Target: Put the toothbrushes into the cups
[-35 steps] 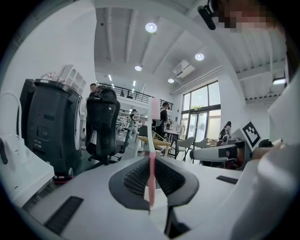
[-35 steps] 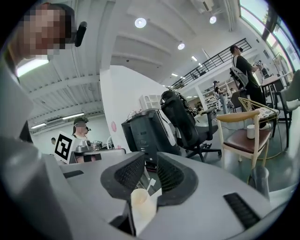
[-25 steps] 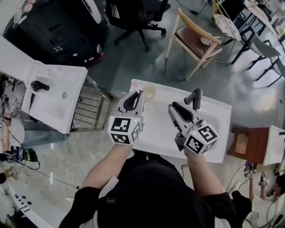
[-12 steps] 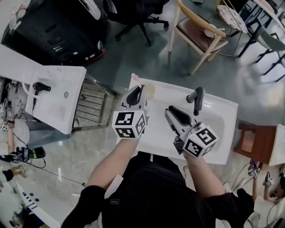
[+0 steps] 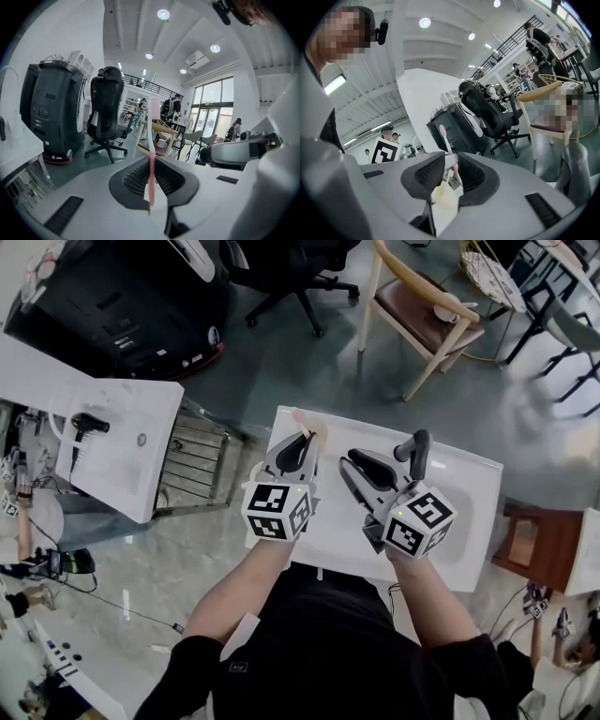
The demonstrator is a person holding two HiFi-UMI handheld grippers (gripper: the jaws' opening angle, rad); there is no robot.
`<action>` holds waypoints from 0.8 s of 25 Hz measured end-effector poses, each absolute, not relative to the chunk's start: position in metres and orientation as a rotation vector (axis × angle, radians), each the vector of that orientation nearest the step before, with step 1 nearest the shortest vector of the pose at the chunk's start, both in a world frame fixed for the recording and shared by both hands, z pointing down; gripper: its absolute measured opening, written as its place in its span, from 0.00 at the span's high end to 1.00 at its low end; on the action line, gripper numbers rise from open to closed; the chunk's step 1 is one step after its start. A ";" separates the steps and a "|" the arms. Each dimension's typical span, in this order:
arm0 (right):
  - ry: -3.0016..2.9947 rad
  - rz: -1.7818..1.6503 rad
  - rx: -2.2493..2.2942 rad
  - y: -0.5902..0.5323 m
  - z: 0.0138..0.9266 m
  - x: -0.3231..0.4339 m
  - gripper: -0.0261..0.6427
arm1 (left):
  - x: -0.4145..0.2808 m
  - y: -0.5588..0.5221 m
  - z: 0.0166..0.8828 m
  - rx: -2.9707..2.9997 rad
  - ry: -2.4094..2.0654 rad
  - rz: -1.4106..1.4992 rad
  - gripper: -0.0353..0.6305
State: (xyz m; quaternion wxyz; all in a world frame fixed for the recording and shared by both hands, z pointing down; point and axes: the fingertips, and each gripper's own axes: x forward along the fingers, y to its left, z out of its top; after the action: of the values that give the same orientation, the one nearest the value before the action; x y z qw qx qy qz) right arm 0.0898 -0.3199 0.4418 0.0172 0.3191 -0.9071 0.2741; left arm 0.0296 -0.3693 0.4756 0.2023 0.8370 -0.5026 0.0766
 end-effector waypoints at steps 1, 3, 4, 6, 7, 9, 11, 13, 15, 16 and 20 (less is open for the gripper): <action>-2.825 0.846 0.977 -0.321 0.439 0.086 0.82 | 0.032 -0.365 0.473 2.358 -1.382 0.218 0.89; -2.838 0.830 0.947 -0.323 0.432 0.078 0.80 | 0.036 -0.356 0.467 2.405 -1.341 0.232 0.89; -2.846 0.820 0.930 -0.324 0.428 0.074 0.78 | 0.037 -0.352 0.464 2.425 -1.325 0.238 0.89; -2.860 0.796 0.897 -0.324 0.421 0.066 0.76 | 0.036 -0.345 0.459 2.443 -1.307 0.243 0.89; -2.864 0.781 0.881 -0.323 0.418 0.062 0.75 | 0.035 -0.342 0.456 2.445 -1.303 0.243 0.89; -2.869 0.752 0.848 -0.320 0.412 0.052 0.74 | 0.031 -0.335 0.452 2.450 -1.296 0.245 0.89; -2.870 0.727 0.815 -0.316 0.407 0.041 0.73 | 0.027 -0.328 0.448 2.465 -1.283 0.256 0.89; -2.871 0.701 0.787 -0.313 0.403 0.031 0.73 | 0.026 -0.321 0.444 2.490 -1.251 0.269 0.89; -2.870 0.674 0.764 -0.309 0.401 0.021 0.73 | 0.026 -0.315 0.438 2.517 -1.209 0.273 0.89; -2.871 0.661 0.750 -0.308 0.400 0.017 0.73 | 0.025 -0.311 0.436 2.529 -1.190 0.274 0.89; -2.868 0.640 0.689 -0.299 0.399 0.002 0.73 | 0.020 -0.300 0.431 2.570 -1.122 0.298 0.89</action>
State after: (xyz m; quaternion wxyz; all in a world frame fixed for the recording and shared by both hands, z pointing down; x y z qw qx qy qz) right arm 0.0023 -0.2994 0.3990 0.0617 0.2278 -0.9484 0.2117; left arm 0.0197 -0.2997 0.4314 0.1602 0.8995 -0.3929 0.1042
